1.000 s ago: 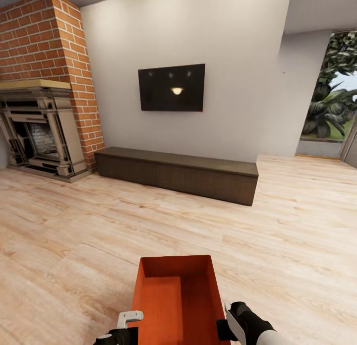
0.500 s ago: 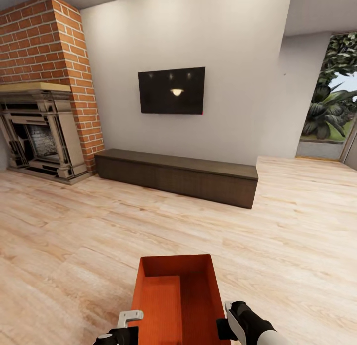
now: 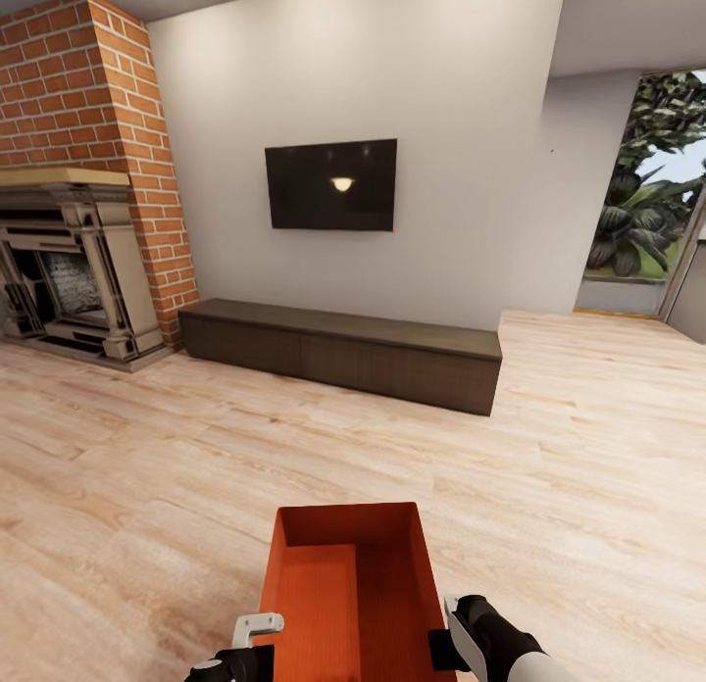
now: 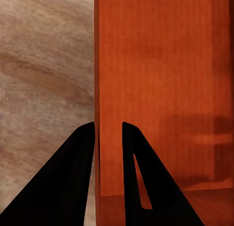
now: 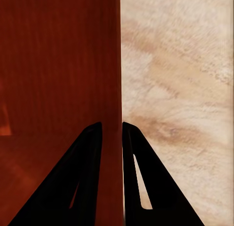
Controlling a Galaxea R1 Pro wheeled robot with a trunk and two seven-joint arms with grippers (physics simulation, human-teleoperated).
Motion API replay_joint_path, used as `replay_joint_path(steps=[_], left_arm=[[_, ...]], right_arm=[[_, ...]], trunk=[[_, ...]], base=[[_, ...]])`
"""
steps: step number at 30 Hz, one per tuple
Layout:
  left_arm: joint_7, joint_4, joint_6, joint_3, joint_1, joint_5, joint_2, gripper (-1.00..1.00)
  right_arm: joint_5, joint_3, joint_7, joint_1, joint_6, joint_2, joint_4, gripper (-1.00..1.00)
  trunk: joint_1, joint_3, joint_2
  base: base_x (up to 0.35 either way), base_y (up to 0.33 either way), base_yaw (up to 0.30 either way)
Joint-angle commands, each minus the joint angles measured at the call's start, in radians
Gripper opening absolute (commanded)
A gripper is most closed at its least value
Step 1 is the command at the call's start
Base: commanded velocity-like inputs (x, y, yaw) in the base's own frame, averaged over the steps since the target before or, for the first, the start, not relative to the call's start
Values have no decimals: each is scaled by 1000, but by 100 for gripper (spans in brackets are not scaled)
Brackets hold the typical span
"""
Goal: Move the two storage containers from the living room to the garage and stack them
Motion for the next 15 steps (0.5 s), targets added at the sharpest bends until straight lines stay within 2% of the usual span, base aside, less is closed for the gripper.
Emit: replay_joint_path(steps=[1, 15], left_arm=[[6, 0, 5, -10, 0, 7, 5, -100], [2, -6, 16, -11, 0, 10, 7, -100]], right_arm=[[-3, 28, -5, 0, 5, 0, -2, -100], [-3, 28, -5, 0, 5, 0, -4, -100]], trunk=[[-4, 2, 7], [-58, 46, 105]], base=[[0, 0, -5], [0, 0, -1]])
